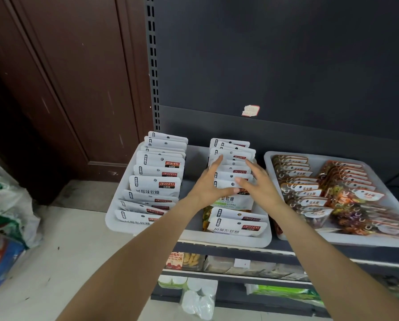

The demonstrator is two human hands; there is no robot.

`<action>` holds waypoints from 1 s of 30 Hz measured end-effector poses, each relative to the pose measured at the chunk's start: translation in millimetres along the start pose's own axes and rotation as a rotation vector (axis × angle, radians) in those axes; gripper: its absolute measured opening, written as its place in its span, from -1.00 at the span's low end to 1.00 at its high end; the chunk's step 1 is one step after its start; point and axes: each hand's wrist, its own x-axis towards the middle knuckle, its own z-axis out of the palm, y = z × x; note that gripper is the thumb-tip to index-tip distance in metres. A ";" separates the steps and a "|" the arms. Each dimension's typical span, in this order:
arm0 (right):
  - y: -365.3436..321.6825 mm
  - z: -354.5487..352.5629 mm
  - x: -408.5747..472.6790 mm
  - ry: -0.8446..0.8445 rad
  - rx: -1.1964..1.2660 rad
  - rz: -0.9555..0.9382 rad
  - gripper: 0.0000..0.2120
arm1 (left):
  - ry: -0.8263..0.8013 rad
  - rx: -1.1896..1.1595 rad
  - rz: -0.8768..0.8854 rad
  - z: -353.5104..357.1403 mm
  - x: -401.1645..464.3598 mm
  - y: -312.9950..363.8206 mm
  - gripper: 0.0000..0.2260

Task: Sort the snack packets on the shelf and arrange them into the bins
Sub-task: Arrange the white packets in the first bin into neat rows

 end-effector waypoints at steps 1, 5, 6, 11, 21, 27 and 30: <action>0.6 -0.3 0.2 0.001 -0.003 -0.009 -0.40 | 0.022 0.007 -0.001 -1.9 1.0 3.3 -0.12; -0.9 -5.6 7.6 0.038 -0.018 0.011 -0.45 | 0.116 0.144 -0.066 -14.6 15.9 27.8 -0.40; -3.5 -7.0 11.8 0.040 0.000 0.033 -0.44 | 0.119 0.162 -0.084 -18.5 21.6 34.2 -0.43; -10.2 -10.9 39.8 0.074 0.226 0.279 -0.32 | 0.132 -0.041 -0.248 -30.8 43.0 46.5 -0.40; -16.2 -10.2 54.5 -0.022 -0.057 0.123 -0.46 | 0.012 0.187 -0.268 -37.5 44.3 41.3 -0.36; -13.8 -7.5 65.7 0.222 -0.314 0.108 -0.70 | -0.017 0.338 -0.218 -39.1 51.6 45.0 -0.38; -13.9 -7.8 71.5 0.324 -0.280 0.137 -0.85 | 0.010 0.321 -0.162 -40.4 51.5 41.7 -0.42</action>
